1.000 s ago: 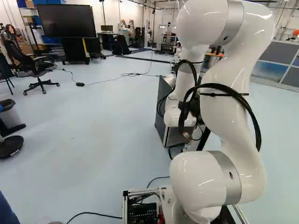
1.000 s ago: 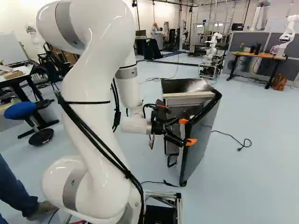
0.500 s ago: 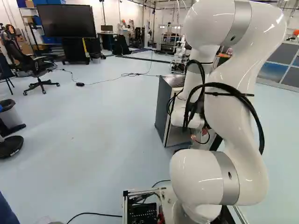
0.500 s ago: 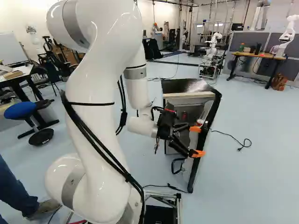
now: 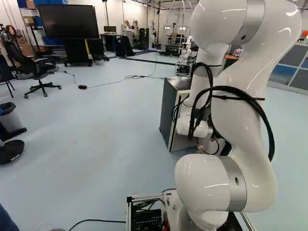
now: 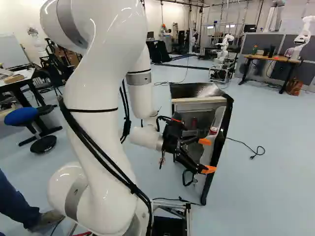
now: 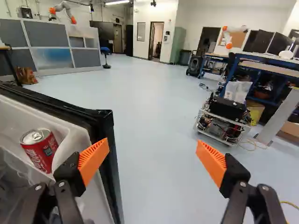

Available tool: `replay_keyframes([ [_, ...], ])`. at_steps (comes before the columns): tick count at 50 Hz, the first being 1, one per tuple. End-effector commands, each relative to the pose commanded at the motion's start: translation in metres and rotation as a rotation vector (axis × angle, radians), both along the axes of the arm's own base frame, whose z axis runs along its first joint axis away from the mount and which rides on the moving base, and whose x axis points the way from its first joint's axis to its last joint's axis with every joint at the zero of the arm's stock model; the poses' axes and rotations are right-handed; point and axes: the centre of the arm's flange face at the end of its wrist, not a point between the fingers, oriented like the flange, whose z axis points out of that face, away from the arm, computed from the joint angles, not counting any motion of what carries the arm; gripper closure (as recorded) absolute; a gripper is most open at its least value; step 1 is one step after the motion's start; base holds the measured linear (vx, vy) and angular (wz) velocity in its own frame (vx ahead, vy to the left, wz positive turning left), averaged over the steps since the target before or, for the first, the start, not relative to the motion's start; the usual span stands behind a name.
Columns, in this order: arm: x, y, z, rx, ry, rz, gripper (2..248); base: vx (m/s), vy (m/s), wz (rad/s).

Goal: Grab a drink from the fridge

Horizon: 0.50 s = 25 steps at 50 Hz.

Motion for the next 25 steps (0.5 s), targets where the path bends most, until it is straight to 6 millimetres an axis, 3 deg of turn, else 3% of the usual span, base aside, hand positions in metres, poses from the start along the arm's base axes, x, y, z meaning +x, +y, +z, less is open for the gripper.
replay_keyframes([
  [13, -0.013, 0.027, 0.000, 0.004, 0.034, 0.093, 3, 0.000, 0.000, 0.000],
  [25, -0.005, 0.042, 0.000, 0.003, 0.032, 0.155, 3, 0.000, 0.000, 0.000],
])
